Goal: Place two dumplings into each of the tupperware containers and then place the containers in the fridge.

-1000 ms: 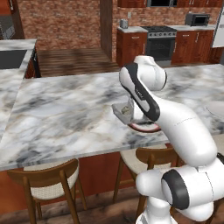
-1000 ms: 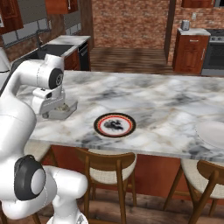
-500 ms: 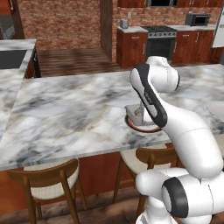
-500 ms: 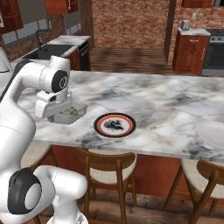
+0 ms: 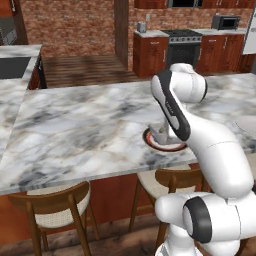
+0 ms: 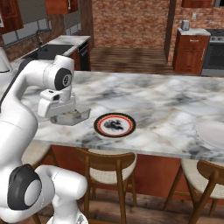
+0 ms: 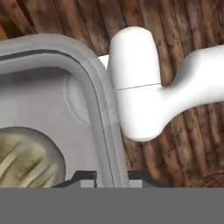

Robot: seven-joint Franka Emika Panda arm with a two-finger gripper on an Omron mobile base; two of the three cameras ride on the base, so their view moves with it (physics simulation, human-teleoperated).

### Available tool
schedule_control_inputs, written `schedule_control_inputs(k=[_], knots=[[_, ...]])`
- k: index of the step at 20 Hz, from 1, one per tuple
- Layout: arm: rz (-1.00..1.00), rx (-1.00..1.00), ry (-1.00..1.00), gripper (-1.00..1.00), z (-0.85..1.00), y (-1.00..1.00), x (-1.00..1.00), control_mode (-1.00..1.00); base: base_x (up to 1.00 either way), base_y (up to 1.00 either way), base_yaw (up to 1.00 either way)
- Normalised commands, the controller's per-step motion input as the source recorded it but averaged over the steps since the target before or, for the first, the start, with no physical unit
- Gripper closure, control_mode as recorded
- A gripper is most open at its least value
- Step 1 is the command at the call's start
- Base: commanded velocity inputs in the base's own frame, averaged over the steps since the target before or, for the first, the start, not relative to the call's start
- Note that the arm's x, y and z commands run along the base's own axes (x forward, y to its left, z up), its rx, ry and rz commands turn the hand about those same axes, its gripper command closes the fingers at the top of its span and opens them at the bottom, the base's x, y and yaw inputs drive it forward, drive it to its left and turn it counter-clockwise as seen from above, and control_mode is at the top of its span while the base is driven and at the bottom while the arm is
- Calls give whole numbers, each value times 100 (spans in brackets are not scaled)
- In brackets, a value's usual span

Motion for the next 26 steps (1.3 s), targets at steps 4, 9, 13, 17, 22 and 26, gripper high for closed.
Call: schedule_control_inputs(k=[4, 9, 13, 17, 22, 26], knots=[[20, 0, -13, 100, 2, -4, -19, -100, 0, 0, 0], [17, 0, -4, 100, 0, -7, -4, -100, 0, 0, 0], [8, 0, -1, 100, 0, -1, 0, -100, 0, 0, 0], [7, 0, -1, 100, 0, -7, 0, -100, 0, 0, 0], [-3, 0, -12, 100, 1, -16, -30, -100, 0, 0, 0], [-4, 1, -16, 100, 16, -1, -13, -100, 0, 0, 0]])
